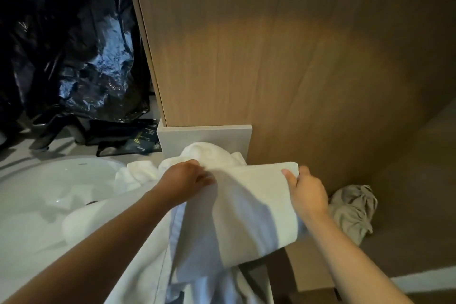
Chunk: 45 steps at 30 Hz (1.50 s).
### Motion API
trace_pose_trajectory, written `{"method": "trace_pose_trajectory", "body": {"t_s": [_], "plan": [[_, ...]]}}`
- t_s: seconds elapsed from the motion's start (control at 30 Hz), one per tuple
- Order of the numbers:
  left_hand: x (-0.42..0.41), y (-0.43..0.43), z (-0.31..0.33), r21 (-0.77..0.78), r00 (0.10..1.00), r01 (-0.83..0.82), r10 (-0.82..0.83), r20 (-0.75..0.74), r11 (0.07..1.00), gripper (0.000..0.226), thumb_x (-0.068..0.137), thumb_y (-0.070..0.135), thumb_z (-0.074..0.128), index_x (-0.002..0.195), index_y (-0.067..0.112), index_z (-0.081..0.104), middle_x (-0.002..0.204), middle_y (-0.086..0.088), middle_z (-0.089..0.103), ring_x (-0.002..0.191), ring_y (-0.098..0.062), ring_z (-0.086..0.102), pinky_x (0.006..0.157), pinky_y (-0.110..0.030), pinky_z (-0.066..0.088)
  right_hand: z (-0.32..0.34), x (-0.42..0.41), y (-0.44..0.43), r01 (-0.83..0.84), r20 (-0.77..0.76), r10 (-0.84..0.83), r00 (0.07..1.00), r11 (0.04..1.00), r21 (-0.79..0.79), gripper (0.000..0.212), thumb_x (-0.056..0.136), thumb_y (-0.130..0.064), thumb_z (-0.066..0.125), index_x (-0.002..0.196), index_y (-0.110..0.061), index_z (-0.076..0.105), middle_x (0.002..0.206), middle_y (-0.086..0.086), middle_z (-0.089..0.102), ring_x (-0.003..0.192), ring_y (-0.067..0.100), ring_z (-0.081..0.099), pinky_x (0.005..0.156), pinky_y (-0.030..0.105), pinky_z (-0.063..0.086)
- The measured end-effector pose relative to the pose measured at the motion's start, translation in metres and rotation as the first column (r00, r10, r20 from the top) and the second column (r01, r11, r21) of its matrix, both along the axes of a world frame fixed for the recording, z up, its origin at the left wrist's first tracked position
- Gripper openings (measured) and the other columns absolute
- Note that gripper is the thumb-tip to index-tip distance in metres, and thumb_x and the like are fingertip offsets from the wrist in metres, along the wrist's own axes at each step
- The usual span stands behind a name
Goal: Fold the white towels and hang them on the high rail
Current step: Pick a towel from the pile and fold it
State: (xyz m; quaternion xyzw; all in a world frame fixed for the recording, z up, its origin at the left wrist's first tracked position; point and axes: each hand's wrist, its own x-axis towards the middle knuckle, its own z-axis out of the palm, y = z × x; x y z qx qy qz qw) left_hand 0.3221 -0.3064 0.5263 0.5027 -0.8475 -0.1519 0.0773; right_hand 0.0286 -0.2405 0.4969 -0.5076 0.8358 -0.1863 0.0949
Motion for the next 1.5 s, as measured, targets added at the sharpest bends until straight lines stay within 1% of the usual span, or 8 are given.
{"method": "trace_pose_trajectory", "body": {"t_s": [0.13, 0.27, 0.47, 0.9, 1.1, 1.3, 1.4, 1.5], "plan": [[-0.002, 0.003, 0.006, 0.029, 1.000, 0.021, -0.021, -0.016, 0.999, 0.028, 0.096, 0.036, 0.055, 0.092, 0.018, 0.075, 0.098, -0.002, 0.065, 0.096, -0.020, 0.060, 0.080, -0.033, 0.046, -0.005, 0.011, -0.008, 0.034, -0.026, -0.033, 0.999, 0.999, 0.032, 0.046, 0.100, -0.052, 0.038, 0.119, -0.012, 0.049, 0.106, 0.011, 0.068, 0.094, 0.032, 0.065, 0.074, 0.039, 0.052], [0.010, 0.032, 0.013, -0.057, 0.996, -0.082, 0.080, -0.032, 0.995, 0.029, 0.088, 0.036, 0.065, 0.116, 0.029, 0.070, 0.126, -0.002, 0.057, 0.114, -0.024, 0.050, 0.097, -0.035, 0.043, 0.006, 0.033, -0.006, -0.139, 0.198, 0.153, 0.968, 0.987, -0.085, 0.057, 0.098, -0.040, 0.054, 0.148, -0.021, 0.034, 0.148, 0.004, 0.041, 0.132, 0.022, 0.044, 0.105, 0.033, 0.037], [0.035, 0.100, 0.012, -0.150, 0.917, -0.400, 0.396, -0.057, 0.904, 0.034, 0.069, 0.027, 0.085, 0.098, 0.015, 0.075, 0.124, -0.014, 0.061, 0.110, -0.037, 0.055, 0.093, -0.044, 0.046, 0.025, 0.099, 0.023, -0.486, 0.227, 0.597, 0.770, 0.778, -0.398, 0.031, 0.095, -0.032, 0.062, 0.124, -0.019, 0.058, 0.123, -0.006, 0.061, 0.111, 0.007, 0.055, 0.096, 0.024, 0.047], [0.123, 0.137, -0.012, -0.101, 0.628, -0.761, 0.689, -0.362, 0.641, 0.039, 0.079, 0.026, 0.077, 0.107, 0.004, 0.060, 0.103, -0.013, 0.059, 0.089, -0.015, 0.049, 0.075, -0.029, 0.040, 0.027, 0.164, 0.026, -0.697, 0.275, 0.746, 0.606, 0.665, -0.269, 0.047, 0.092, -0.021, 0.068, 0.136, -0.025, 0.054, 0.140, -0.010, 0.052, 0.120, 0.005, 0.053, 0.109, 0.023, 0.040], [0.166, 0.102, -0.016, 0.340, 0.402, -0.807, 0.871, -0.281, 0.482, 0.070, 0.086, 0.050, 0.063, 0.132, 0.001, 0.041, 0.126, -0.024, 0.053, 0.109, -0.039, 0.056, 0.083, -0.037, 0.043, 0.029, 0.193, 0.029, -0.717, 0.404, 0.732, 0.549, 0.661, -0.222, 0.043, 0.092, -0.022, 0.067, 0.130, -0.039, 0.055, 0.132, -0.022, 0.051, 0.100, 0.002, 0.059, 0.096, 0.015, 0.045], [0.206, 0.069, -0.017, 0.628, 0.221, -0.508, 0.794, -0.565, 0.589, 0.050, 0.081, 0.018, 0.077, 0.126, 0.020, 0.056, 0.104, -0.013, 0.067, 0.094, -0.028, 0.066, 0.084, -0.041, 0.055, 0.037, 0.223, 0.033, -0.641, 0.574, 0.630, 0.523, 0.735, -0.223, 0.032, 0.094, -0.022, 0.065, 0.121, -0.039, 0.064, 0.108, -0.029, 0.062, 0.079, 0.001, 0.058, 0.077, 0.011, 0.047], [0.216, 0.056, -0.030, 0.546, 0.322, -0.520, 0.744, -0.586, 0.656, 0.039, 0.080, 0.012, 0.077, 0.116, 0.021, 0.065, 0.096, -0.006, 0.071, 0.093, -0.021, 0.068, 0.075, -0.023, 0.054, 0.042, 0.227, 0.031, -0.537, 0.667, 0.520, 0.533, 0.817, -0.208, 0.032, 0.097, -0.016, 0.058, 0.115, -0.041, 0.066, 0.098, -0.021, 0.066, 0.071, 0.006, 0.057, 0.072, 0.009, 0.048], [0.225, 0.048, -0.050, 0.551, 0.431, -0.521, 0.758, -0.491, 0.652, 0.040, 0.079, 0.022, 0.079, 0.117, 0.021, 0.066, 0.102, -0.004, 0.072, 0.094, -0.020, 0.068, 0.087, -0.038, 0.055, 0.045, 0.233, 0.029, -0.485, 0.769, 0.407, 0.493, 0.862, -0.146, 0.038, 0.098, -0.008, 0.054, 0.113, -0.040, 0.068, 0.098, -0.006, 0.069, 0.088, 0.019, 0.067, 0.086, 0.028, 0.057]]}}
